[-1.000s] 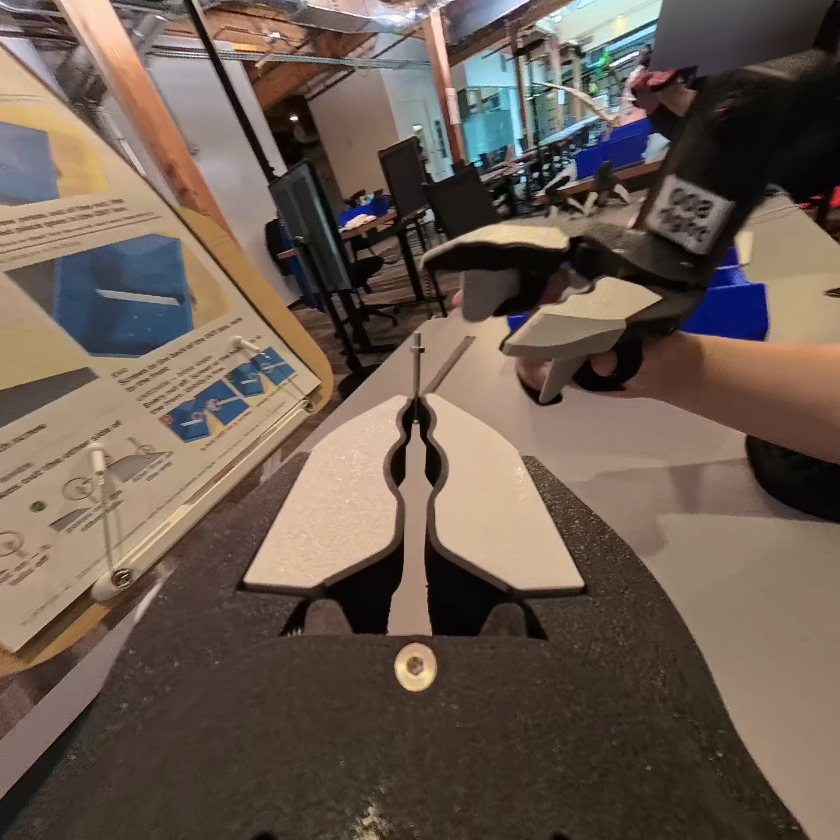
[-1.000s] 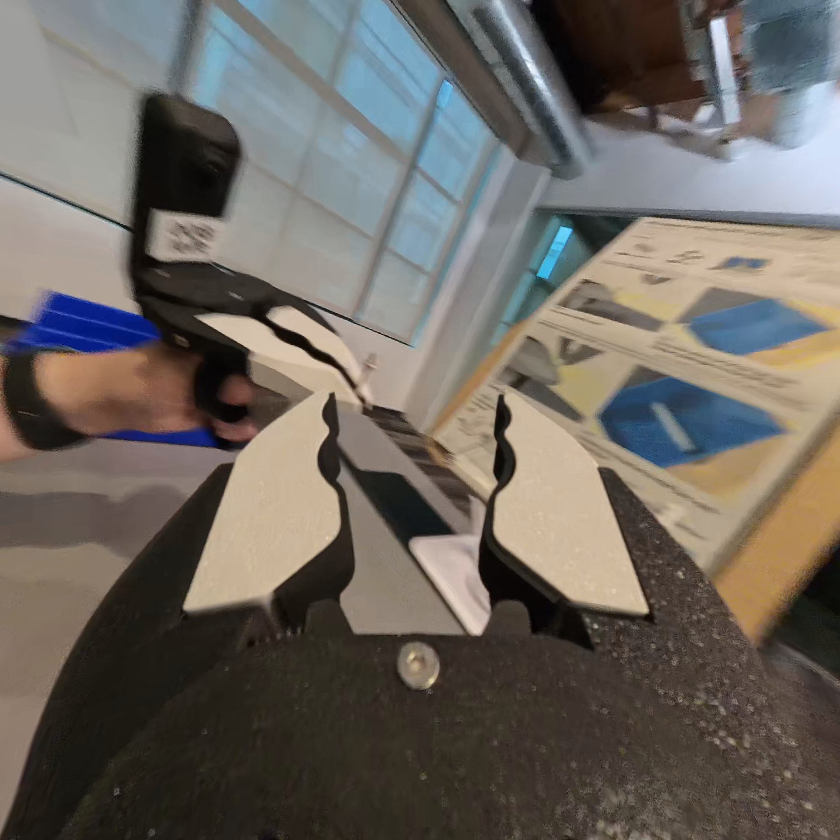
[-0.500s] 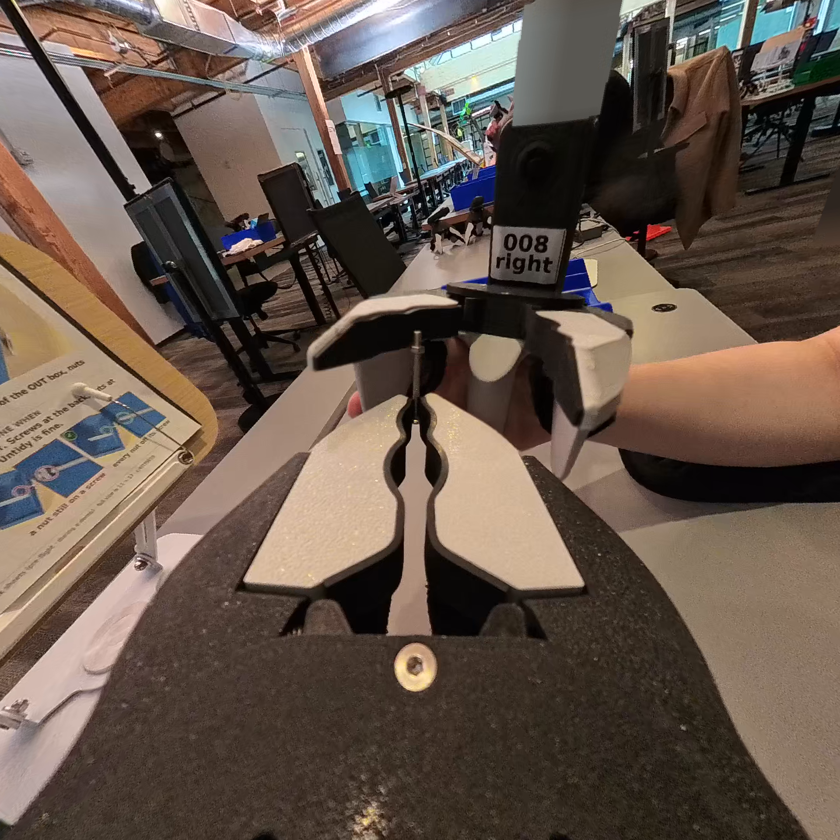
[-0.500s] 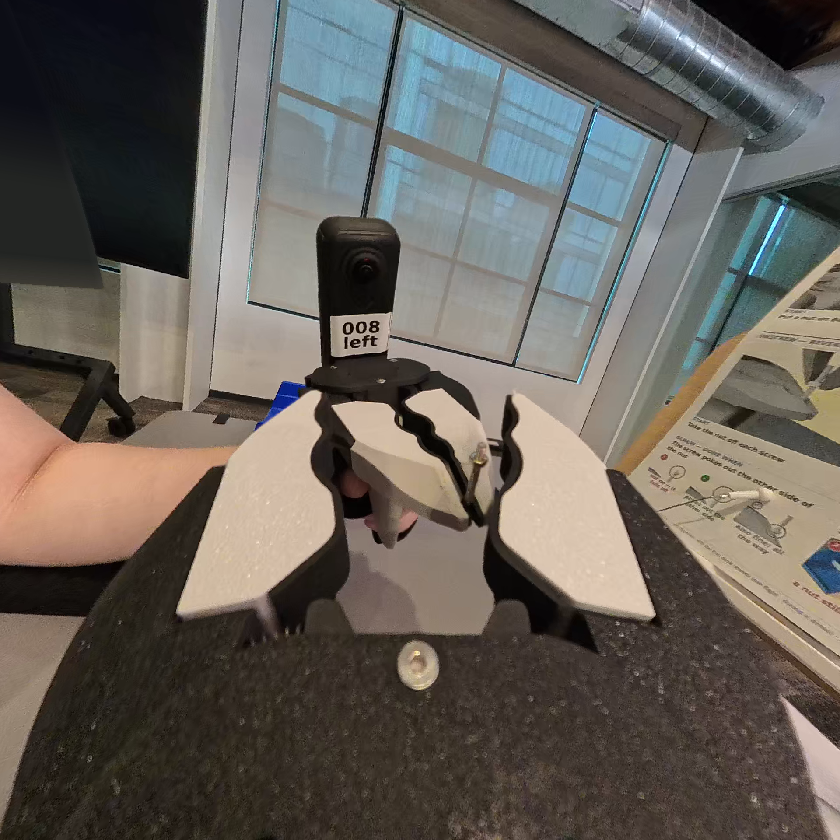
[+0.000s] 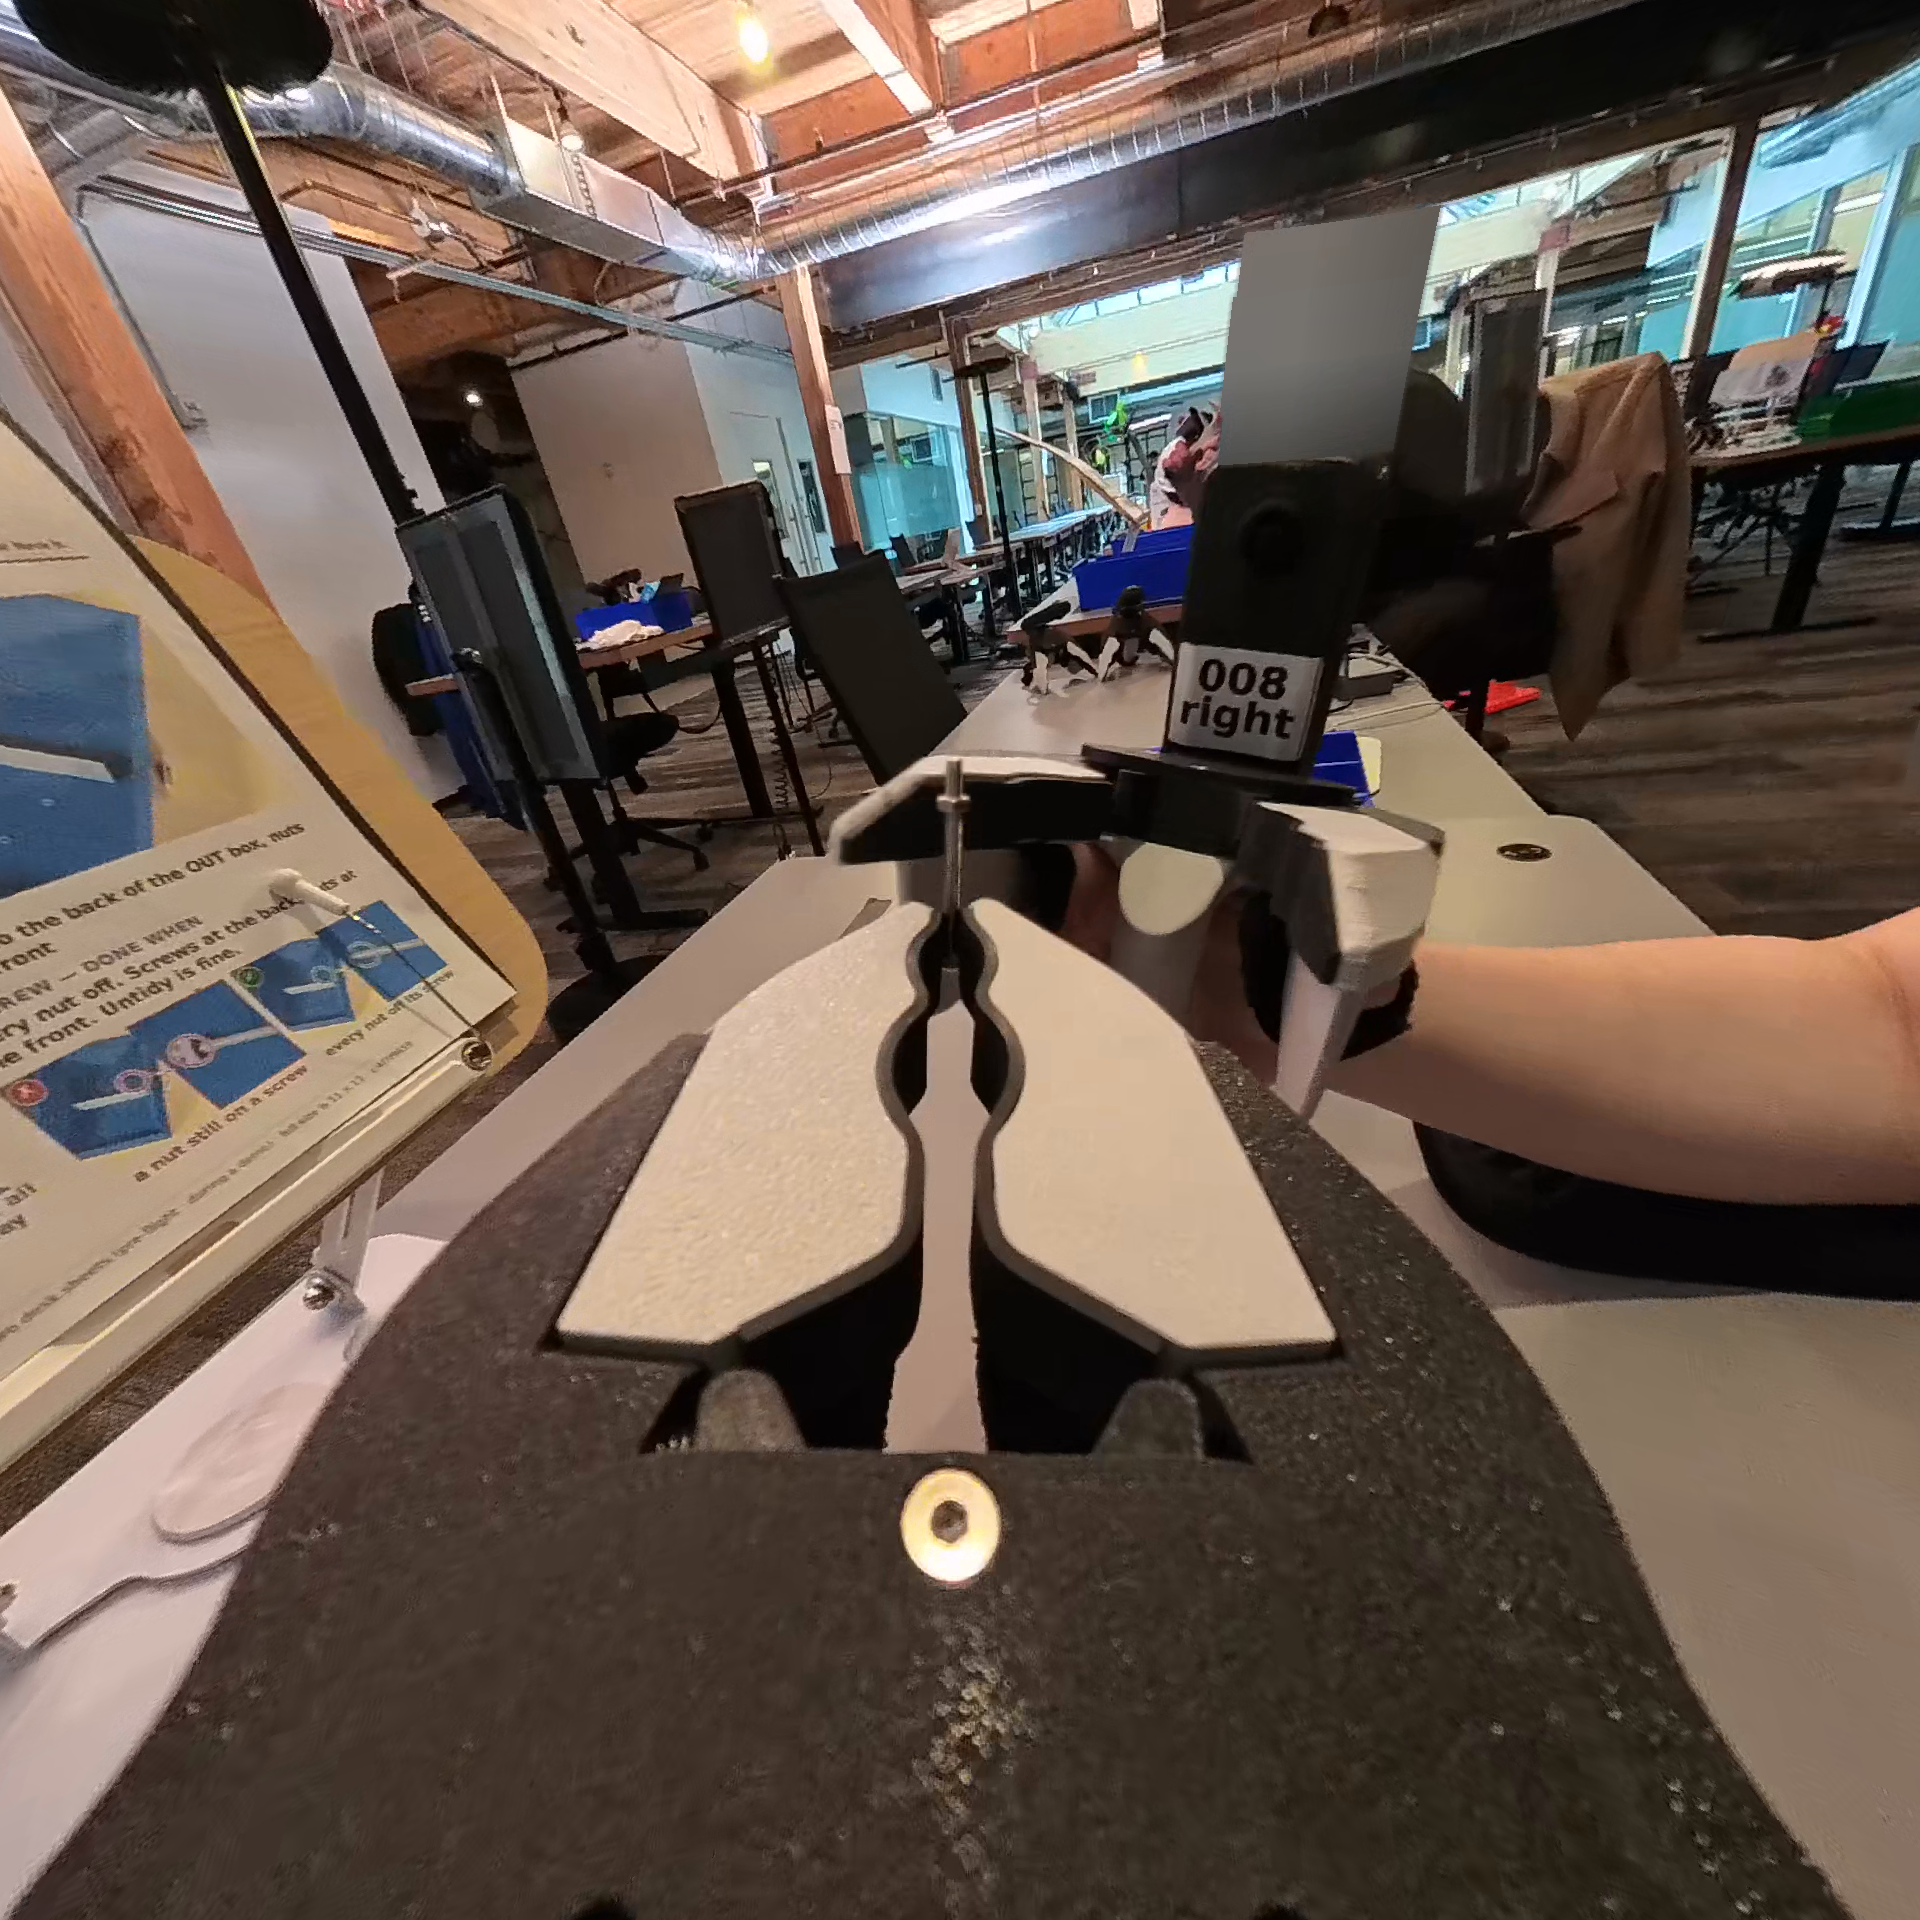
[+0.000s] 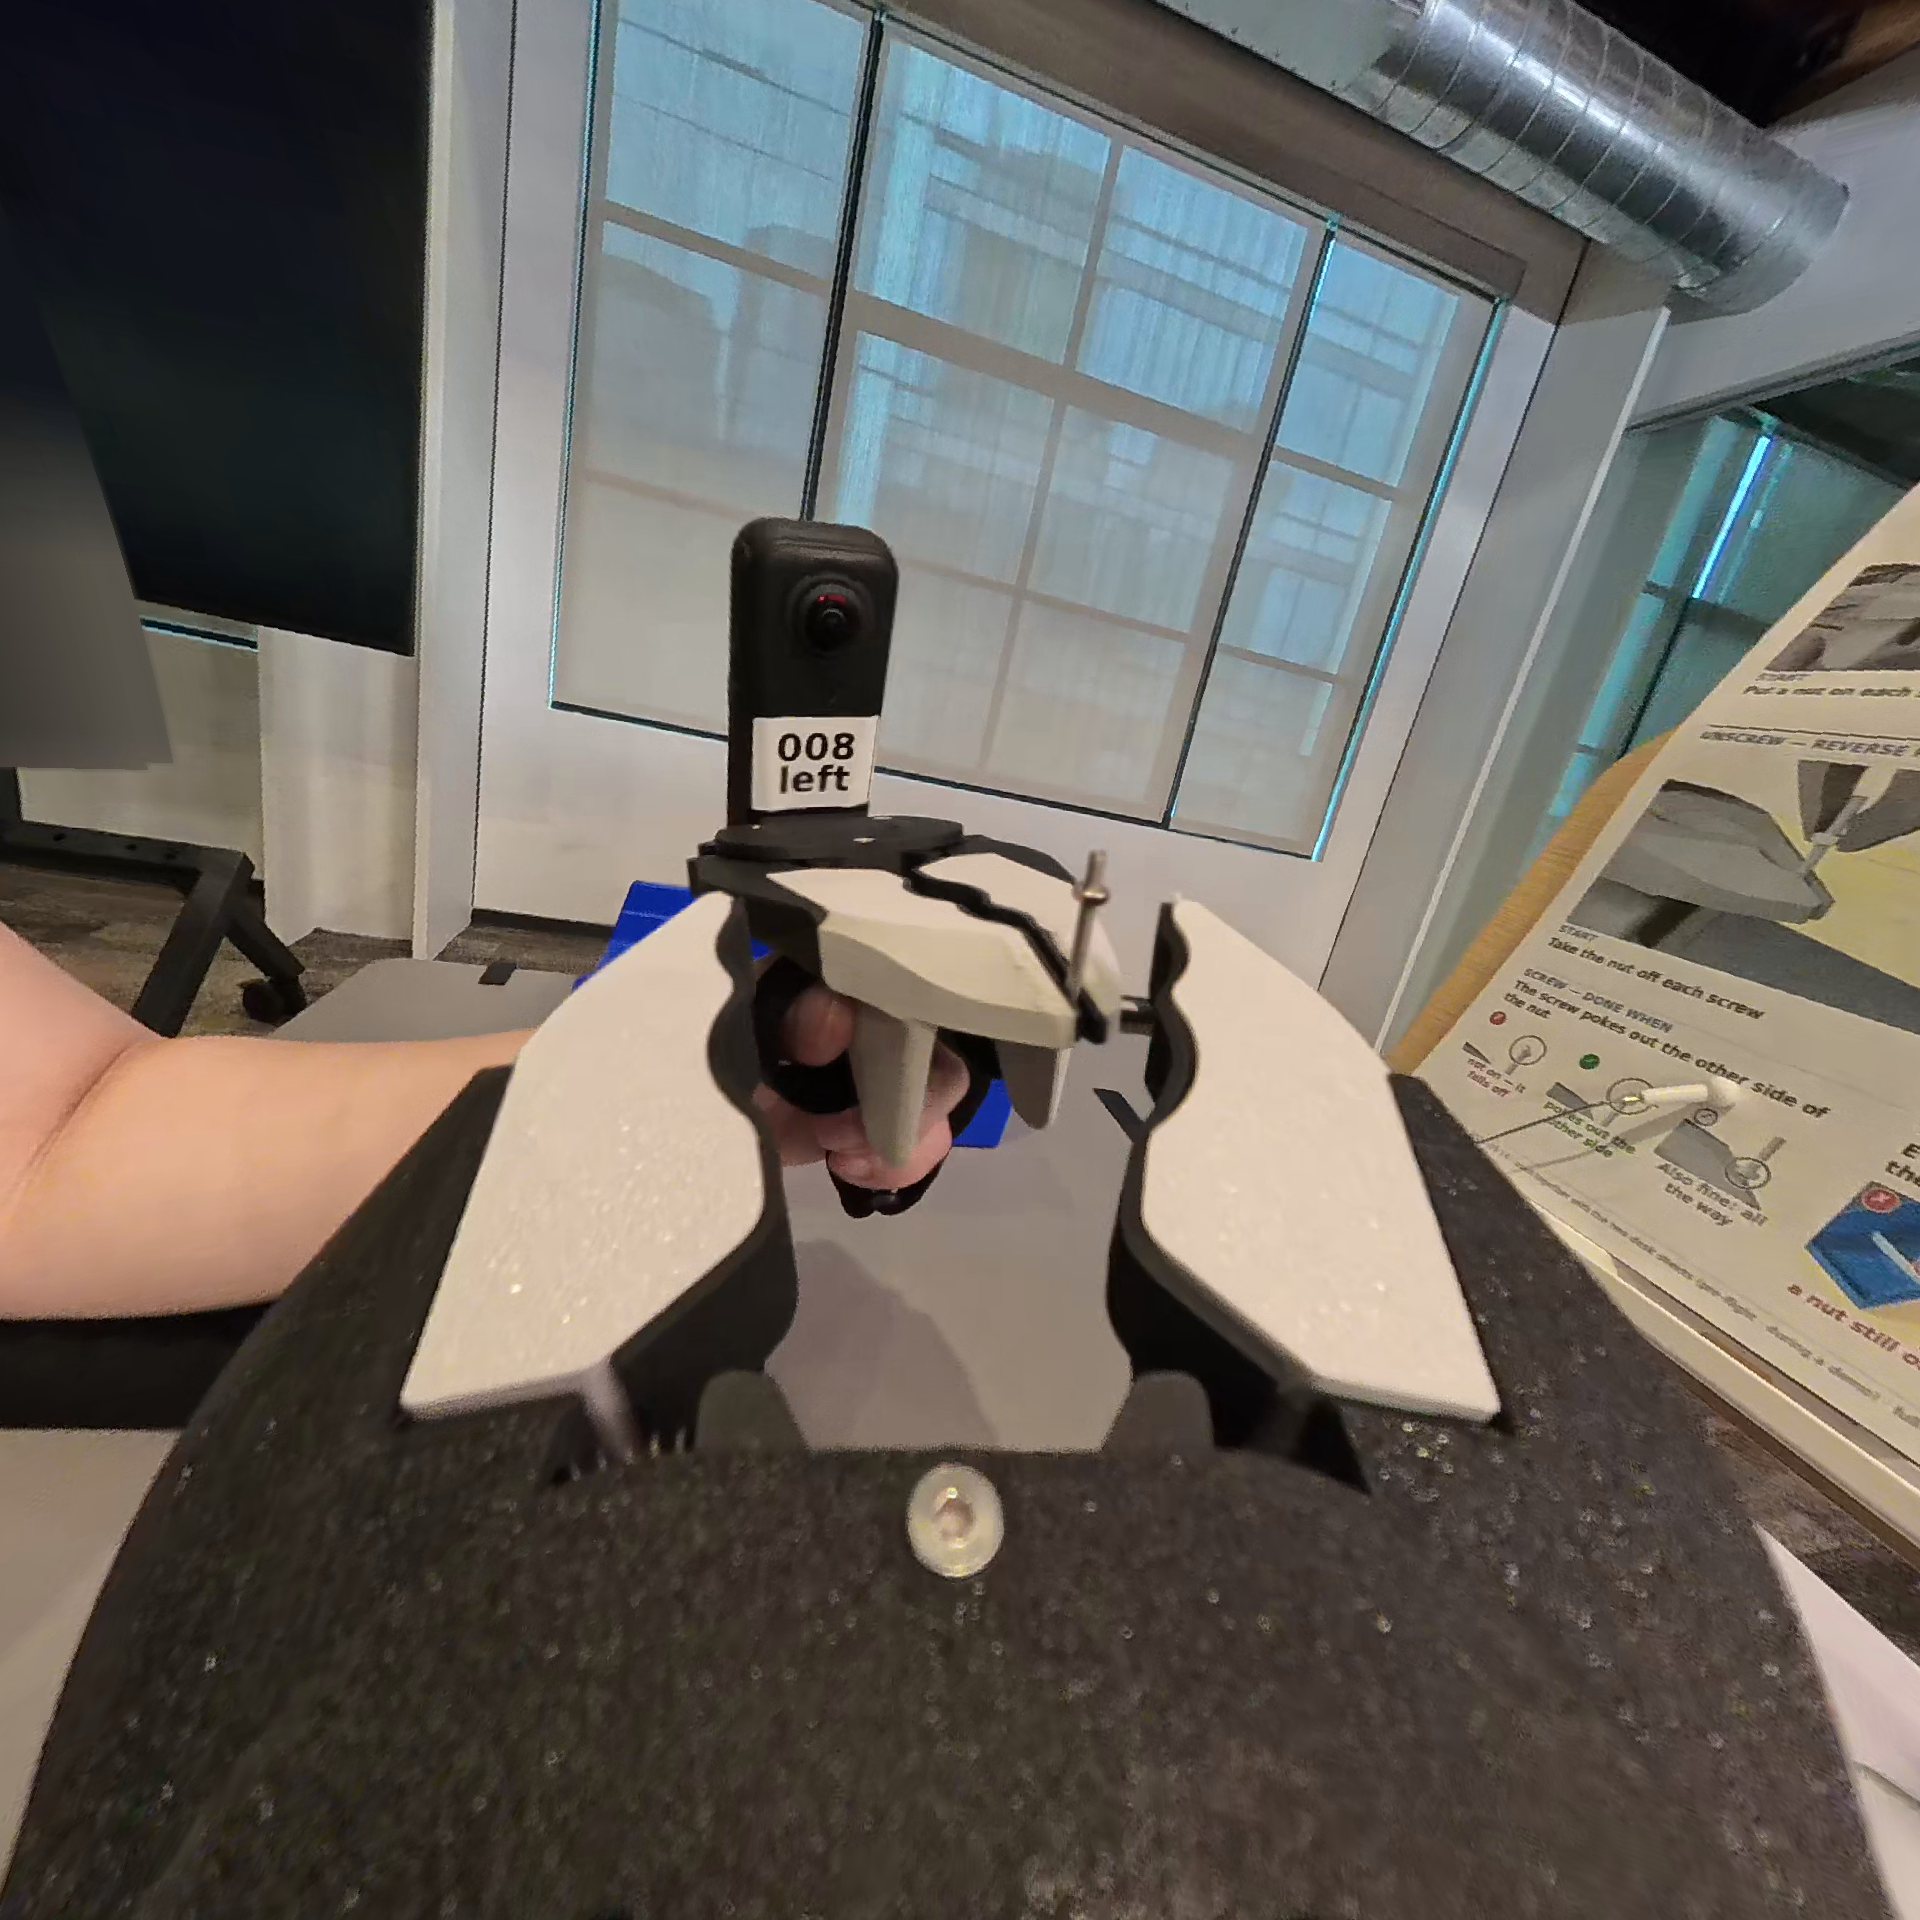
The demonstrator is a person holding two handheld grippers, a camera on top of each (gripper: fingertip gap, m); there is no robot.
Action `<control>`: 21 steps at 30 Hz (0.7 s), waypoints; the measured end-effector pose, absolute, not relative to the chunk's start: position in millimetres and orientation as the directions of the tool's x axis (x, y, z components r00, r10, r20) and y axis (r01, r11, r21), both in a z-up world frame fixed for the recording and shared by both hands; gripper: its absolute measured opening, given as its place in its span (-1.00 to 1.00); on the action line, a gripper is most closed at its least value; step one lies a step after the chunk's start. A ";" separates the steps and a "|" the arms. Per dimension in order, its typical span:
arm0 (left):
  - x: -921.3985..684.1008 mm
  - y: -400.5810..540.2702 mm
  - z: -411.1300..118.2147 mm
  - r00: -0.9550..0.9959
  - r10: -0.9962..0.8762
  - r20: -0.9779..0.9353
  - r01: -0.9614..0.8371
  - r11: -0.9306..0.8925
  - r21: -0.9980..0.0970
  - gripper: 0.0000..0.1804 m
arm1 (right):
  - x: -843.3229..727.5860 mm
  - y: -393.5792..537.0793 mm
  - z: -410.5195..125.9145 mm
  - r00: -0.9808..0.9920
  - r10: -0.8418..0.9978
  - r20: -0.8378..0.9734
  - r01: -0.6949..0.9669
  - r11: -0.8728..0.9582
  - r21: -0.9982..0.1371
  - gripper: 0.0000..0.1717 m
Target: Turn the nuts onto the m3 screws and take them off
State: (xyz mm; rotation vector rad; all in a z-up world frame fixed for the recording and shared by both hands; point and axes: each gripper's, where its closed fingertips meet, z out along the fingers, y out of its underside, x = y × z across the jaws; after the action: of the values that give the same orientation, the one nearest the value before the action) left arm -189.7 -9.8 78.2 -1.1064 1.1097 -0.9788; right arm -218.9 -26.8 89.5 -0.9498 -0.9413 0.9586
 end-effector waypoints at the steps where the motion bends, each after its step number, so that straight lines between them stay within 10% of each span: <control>1: -187.5 -12.4 77.7 0.170 -0.969 -0.177 0.051 0.188 -0.981 -0.98 | -219.1 -26.7 90.6 0.285 0.937 0.203 -0.236 0.273 -0.933 -0.15; 21: -184.1 -14.6 78.3 0.166 -0.970 -0.177 0.053 0.188 -0.981 -0.98 | -222.5 -32.2 93.6 0.281 0.931 0.233 -0.223 0.300 -0.928 -0.13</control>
State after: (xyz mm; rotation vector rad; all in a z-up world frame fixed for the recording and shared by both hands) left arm -184.1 -14.6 78.3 -1.0968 1.1240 -0.9895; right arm -222.5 -32.2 93.6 -0.9304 -0.9558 0.9452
